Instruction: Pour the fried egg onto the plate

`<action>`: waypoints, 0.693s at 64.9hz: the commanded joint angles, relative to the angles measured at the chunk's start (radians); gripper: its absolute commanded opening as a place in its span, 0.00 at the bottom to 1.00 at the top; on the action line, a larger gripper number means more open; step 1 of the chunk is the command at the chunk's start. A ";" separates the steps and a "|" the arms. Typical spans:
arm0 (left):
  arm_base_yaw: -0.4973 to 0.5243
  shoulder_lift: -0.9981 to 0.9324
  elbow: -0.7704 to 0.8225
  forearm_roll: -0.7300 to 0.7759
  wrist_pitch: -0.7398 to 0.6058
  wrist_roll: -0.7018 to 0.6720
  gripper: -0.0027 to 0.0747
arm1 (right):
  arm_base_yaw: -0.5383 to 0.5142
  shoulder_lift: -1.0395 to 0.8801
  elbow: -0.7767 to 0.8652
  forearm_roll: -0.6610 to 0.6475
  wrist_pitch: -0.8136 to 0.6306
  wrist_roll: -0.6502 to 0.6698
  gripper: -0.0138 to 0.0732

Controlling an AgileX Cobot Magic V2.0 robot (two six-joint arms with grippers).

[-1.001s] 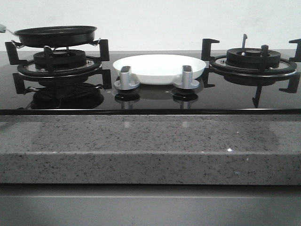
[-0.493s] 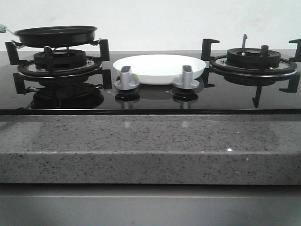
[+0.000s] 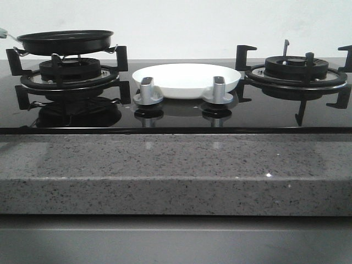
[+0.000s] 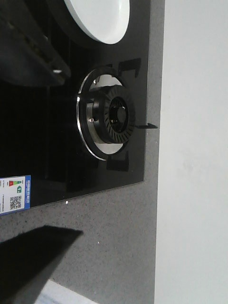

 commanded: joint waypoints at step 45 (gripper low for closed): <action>-0.006 0.005 -0.038 0.002 -0.085 -0.011 0.83 | 0.109 0.505 -0.273 0.058 0.045 0.001 0.77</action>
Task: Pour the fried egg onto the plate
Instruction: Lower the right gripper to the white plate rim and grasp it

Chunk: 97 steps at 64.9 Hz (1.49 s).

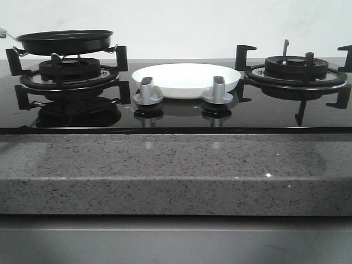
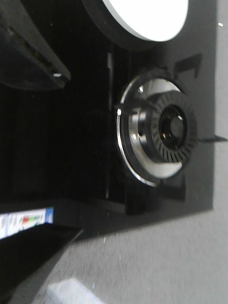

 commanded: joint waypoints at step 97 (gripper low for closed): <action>-0.006 0.005 -0.038 0.002 -0.085 -0.011 0.83 | 0.197 1.264 -1.543 0.224 0.825 -0.215 0.55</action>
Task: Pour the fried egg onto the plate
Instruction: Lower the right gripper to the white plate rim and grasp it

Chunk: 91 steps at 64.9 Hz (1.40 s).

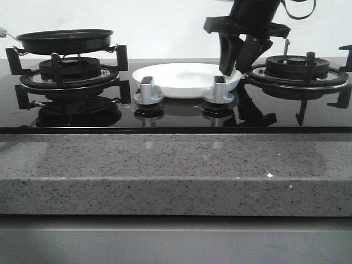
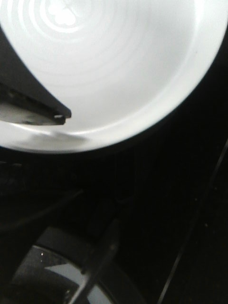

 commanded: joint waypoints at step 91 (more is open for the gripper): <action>-0.006 0.005 -0.038 0.000 -0.085 -0.011 0.83 | -0.017 -0.089 -0.103 0.042 0.086 0.035 0.09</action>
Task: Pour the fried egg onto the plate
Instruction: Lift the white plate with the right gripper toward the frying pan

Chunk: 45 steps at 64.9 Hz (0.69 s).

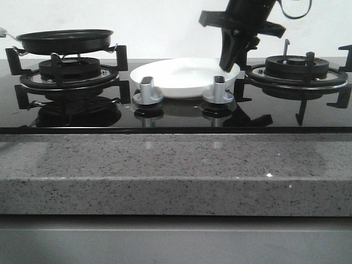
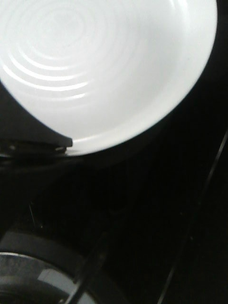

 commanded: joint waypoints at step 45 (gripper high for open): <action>-0.006 0.005 -0.038 0.000 -0.085 -0.011 0.83 | 0.016 -0.396 0.261 0.135 -0.092 -0.036 0.09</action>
